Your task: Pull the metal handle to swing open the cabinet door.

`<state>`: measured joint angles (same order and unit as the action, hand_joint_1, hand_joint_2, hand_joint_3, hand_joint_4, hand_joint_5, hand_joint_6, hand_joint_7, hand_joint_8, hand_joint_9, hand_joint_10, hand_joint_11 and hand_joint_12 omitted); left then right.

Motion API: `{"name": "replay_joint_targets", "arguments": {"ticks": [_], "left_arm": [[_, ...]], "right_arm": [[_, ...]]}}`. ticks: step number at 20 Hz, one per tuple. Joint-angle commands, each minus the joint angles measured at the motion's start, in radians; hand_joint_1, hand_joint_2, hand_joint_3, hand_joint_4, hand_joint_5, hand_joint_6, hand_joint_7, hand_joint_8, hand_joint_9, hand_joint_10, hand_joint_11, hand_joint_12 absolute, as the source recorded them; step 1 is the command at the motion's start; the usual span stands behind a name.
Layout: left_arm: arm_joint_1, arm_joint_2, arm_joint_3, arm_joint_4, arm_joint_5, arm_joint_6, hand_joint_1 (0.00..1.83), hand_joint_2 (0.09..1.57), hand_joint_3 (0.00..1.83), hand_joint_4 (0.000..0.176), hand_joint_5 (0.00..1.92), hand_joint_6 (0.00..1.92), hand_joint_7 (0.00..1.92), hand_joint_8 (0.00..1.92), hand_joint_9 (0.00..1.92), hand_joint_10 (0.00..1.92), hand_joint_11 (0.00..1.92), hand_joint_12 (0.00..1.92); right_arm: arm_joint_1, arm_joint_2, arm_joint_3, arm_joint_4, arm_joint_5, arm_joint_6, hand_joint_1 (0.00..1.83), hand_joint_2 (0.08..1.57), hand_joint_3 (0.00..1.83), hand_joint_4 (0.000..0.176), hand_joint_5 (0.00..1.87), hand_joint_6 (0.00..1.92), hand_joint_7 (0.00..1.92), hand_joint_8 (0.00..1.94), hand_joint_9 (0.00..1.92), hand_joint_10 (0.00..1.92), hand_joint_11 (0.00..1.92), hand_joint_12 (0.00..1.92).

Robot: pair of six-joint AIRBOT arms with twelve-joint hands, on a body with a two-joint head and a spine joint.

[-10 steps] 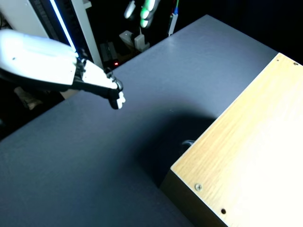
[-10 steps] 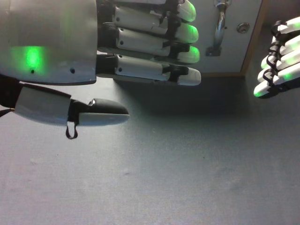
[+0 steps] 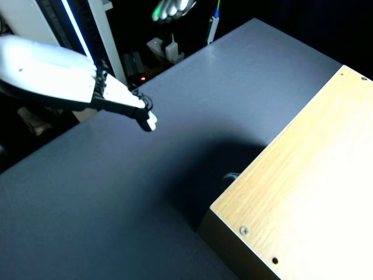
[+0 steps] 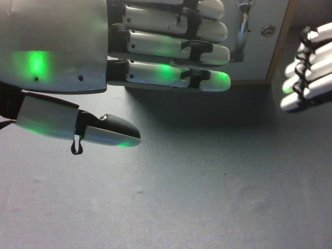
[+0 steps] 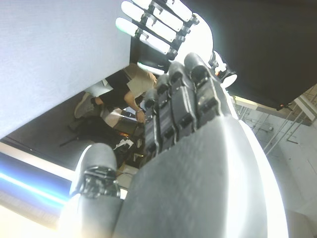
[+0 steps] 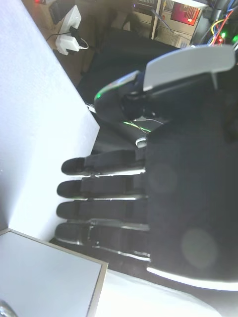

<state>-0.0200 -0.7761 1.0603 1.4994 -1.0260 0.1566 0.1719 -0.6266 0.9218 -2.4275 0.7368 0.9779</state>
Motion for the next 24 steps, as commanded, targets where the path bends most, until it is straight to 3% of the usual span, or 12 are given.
{"name": "replay_joint_targets", "arguments": {"ticks": [1,6,10,15,20,24], "left_arm": [[-0.009,0.008,0.001,-0.099,-0.025,0.008,0.00,1.43,0.00,0.000,0.19,0.00,0.22,0.00,0.19,0.00,0.00,0.43],[-0.009,0.008,0.001,-0.098,-0.025,0.008,0.00,1.47,0.02,0.000,0.19,0.00,0.20,0.00,0.18,0.00,0.00,0.40],[-0.009,0.008,0.001,-0.098,-0.025,0.008,0.00,1.52,0.02,0.000,0.23,0.01,0.24,0.01,0.21,0.01,0.00,0.48],[-0.009,0.008,0.001,-0.098,-0.025,0.008,0.00,1.51,0.01,0.000,0.25,0.01,0.26,0.01,0.23,0.01,0.00,0.52],[-0.009,0.008,0.001,-0.098,-0.025,0.008,0.00,1.52,0.00,0.000,0.27,0.00,0.29,0.01,0.25,0.01,0.00,0.59],[-0.009,0.008,0.001,-0.098,-0.025,0.008,0.00,1.50,0.00,0.000,0.27,0.00,0.29,0.00,0.25,0.00,0.00,0.58]], "right_arm": [[0.015,0.008,0.002,-0.010,-0.051,0.038,0.00,1.40,0.00,0.000,0.37,0.00,0.34,0.00,0.29,0.00,0.00,0.79],[0.014,0.006,0.007,-0.078,-0.063,0.128,0.00,1.41,0.00,0.000,0.39,0.01,0.36,0.01,0.29,0.00,0.00,0.79],[0.015,-0.008,0.022,-0.200,-0.110,0.275,0.00,1.42,0.01,0.000,0.39,0.00,0.36,0.00,0.29,0.00,0.00,0.83],[0.006,-0.025,0.049,-0.204,-0.123,0.331,0.00,1.43,0.00,0.000,0.41,0.01,0.37,0.00,0.31,0.01,0.00,0.87],[-0.057,-0.047,0.043,-0.203,-0.272,0.353,0.00,1.42,0.00,0.000,0.45,0.02,0.41,0.01,0.34,0.01,0.00,0.88],[-0.128,-0.059,0.041,-0.204,-0.368,0.457,0.00,1.41,0.00,0.000,0.42,0.00,0.40,0.00,0.35,0.01,0.00,0.94]]}}
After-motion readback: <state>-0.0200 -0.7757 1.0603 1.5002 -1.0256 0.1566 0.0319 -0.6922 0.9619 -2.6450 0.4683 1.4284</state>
